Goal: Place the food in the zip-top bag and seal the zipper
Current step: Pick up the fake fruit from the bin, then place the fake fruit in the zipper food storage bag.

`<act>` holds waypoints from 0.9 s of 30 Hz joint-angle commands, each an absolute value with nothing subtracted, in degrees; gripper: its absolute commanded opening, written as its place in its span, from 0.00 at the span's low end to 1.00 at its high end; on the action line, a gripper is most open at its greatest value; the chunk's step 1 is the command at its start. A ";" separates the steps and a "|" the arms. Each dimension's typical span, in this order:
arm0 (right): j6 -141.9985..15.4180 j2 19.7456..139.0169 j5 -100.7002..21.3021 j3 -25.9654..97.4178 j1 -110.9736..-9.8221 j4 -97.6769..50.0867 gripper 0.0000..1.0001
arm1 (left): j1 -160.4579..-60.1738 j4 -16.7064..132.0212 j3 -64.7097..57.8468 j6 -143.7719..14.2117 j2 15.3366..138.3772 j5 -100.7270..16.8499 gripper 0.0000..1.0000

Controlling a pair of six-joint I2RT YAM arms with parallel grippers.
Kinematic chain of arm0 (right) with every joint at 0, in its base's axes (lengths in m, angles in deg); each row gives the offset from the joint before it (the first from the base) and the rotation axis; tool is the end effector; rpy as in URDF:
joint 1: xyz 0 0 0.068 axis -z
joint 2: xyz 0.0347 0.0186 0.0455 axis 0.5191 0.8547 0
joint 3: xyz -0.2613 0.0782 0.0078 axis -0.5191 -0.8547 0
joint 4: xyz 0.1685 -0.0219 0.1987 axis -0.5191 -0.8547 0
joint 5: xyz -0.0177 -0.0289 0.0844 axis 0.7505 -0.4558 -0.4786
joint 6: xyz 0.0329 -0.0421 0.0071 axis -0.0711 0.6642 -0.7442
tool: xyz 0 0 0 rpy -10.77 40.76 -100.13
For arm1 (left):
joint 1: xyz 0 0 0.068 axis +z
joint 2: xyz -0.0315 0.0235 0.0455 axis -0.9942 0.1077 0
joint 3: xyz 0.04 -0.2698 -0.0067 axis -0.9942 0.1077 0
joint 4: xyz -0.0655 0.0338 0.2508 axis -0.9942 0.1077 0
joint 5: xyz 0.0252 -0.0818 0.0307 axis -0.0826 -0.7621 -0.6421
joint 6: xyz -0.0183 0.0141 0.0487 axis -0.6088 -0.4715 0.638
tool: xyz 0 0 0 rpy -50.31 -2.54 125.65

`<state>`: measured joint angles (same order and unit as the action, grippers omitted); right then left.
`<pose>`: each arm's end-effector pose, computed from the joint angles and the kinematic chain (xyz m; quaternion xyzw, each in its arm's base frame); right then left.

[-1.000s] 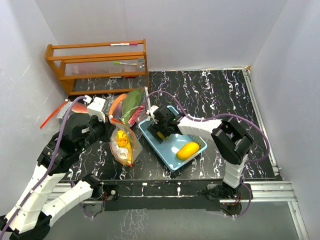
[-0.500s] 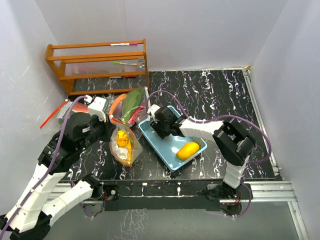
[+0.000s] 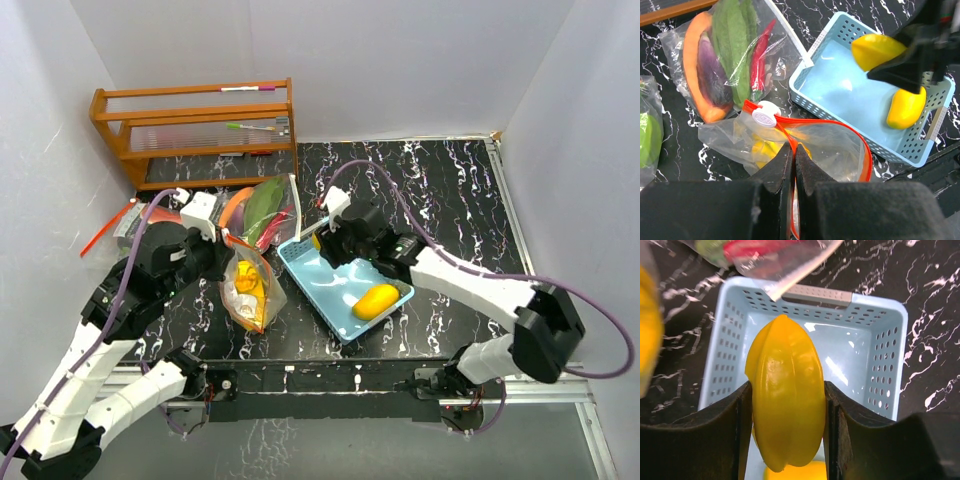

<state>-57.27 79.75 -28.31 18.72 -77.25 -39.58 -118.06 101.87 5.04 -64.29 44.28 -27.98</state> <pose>0.2204 0.2247 0.2657 -0.3339 0.8390 0.1431 0.4052 0.1142 -0.0736 0.3967 0.1379 0.8132 -0.1795 0.5362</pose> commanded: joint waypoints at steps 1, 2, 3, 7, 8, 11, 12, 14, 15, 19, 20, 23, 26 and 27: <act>-58.89 72.06 -34.17 20.51 -77.13 -40.11 0.31 | -118.09 99.66 6.06 -64.30 45.23 -27.48 0.00; -58.47 70.12 -37.32 20.77 -77.15 -40.33 0.31 | -118.12 99.06 6.36 -64.36 45.58 -27.94 0.00; -58.15 67.48 -41.23 20.88 -77.11 -40.04 0.31 | -118.10 98.48 6.74 -64.43 46.02 -28.33 0.00; -58.54 61.36 -55.55 20.77 -77.15 -36.46 0.32 | -118.14 96.34 7.55 -64.53 48.37 -28.41 0.00; -59.11 60.58 -58.25 20.98 -77.22 -35.53 0.31 | -118.10 95.80 7.64 -64.54 49.04 -28.44 0.00; -61.65 60.12 -63.46 21.59 -78.28 -33.22 0.31 | -118.09 93.85 7.99 -64.67 50.81 -28.50 0.00; -62.34 60.28 -64.15 21.81 -78.94 -32.65 0.31 | -118.12 93.39 7.89 -64.77 51.47 -28.58 0.00; -63.31 61.05 -63.43 21.92 -81.04 -31.31 0.31 | -118.09 92.79 7.55 -64.87 52.70 -28.79 0.00; -63.59 61.50 -62.46 21.82 -82.66 -30.38 0.31 | -118.09 92.53 7.28 -64.93 53.22 -28.88 0.00; -67.37 65.12 -55.49 20.77 -88.58 -23.21 0.31 | -118.12 92.43 6.07 -65.06 54.35 -29.36 0.00; -69.43 66.36 -53.45 20.04 -89.05 -20.94 0.31 | -118.11 92.53 5.87 -65.13 54.24 -29.45 0.00; -75.01 70.31 -50.16 18.92 -89.61 -14.01 0.31 | -118.14 92.64 5.72 -65.24 53.54 -29.48 0.00; -77.17 73.78 -45.42 19.79 -91.59 -10.61 0.31 | -118.14 93.42 5.51 -65.33 53.06 -29.50 0.00; -77.42 74.80 -43.09 20.18 -92.26 -10.48 0.31 | -118.10 93.62 5.35 -65.27 52.90 -29.51 0.00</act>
<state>-72.27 72.32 -51.92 19.09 -90.25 -21.00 -118.06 93.67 7.68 -64.97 54.46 -28.79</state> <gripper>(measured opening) 0.496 0.010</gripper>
